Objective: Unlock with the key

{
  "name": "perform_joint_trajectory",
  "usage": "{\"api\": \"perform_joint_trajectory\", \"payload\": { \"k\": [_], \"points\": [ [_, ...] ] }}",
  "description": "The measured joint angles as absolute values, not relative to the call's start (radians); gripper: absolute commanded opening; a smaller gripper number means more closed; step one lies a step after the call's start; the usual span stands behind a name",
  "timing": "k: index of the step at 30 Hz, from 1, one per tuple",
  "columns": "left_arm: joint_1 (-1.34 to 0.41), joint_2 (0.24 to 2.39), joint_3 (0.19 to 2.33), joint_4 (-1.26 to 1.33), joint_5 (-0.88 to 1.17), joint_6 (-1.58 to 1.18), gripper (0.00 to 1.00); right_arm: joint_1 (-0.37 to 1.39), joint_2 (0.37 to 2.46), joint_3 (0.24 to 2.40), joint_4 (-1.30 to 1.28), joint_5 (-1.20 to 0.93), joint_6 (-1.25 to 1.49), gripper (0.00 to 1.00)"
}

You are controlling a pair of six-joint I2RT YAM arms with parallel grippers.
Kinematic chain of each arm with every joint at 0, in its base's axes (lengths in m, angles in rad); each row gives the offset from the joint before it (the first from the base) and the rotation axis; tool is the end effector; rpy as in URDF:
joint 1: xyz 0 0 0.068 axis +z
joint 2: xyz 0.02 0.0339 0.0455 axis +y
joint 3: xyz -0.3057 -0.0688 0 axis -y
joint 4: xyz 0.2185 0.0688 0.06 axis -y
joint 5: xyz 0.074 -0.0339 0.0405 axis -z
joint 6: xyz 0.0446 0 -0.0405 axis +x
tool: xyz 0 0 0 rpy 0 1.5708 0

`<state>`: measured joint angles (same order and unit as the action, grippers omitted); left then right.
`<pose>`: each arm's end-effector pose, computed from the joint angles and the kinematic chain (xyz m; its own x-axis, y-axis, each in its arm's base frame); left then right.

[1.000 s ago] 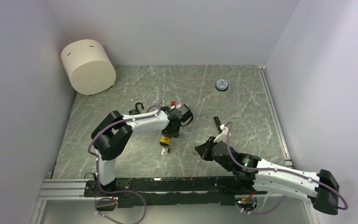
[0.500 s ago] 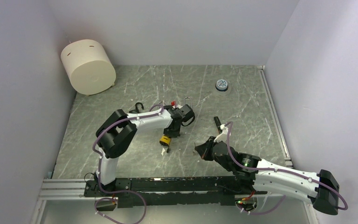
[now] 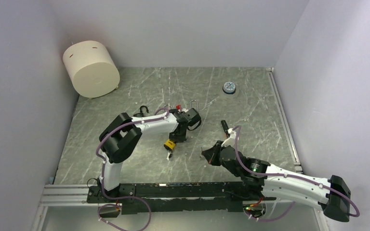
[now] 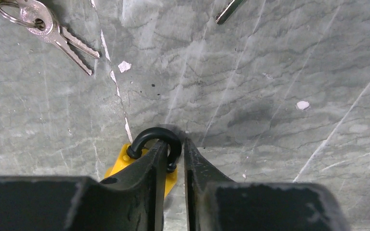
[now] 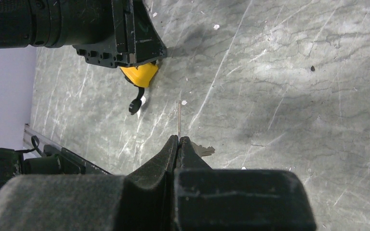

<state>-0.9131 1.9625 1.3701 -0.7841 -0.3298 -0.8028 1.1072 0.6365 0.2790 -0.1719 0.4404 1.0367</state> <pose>0.2400 -0.2871 0.2098 -0.9278 0.0878 -0.3627 0.0622 0.9947 0.0819 0.0611 0.0796 0.2172 -0.6698 0.4015 -0.6247 -0.1338 0.7623 0.6333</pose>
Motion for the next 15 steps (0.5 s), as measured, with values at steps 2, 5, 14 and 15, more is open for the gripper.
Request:
{"api": "perform_joint_trajectory", "payload": {
  "k": [2,5,14,15],
  "points": [
    [-0.913,1.963,1.365,-0.783,-0.329,-0.806,0.09,1.108,0.641,0.279,-0.171,0.440,1.037,0.00],
    [-0.913,1.962,1.363,-0.777,-0.325,-0.809,0.03,1.107,0.645,0.279,-0.171,0.440,1.037,0.00],
    [-0.912,1.845,1.264,-0.693,-0.208,-0.761,0.02,1.107,0.618,0.282,-0.219,0.470,1.041,0.00],
    [-0.912,1.813,1.248,-0.677,-0.174,-0.752,0.03,1.107,0.613,0.283,-0.231,0.476,1.044,0.00]
  ]
}}
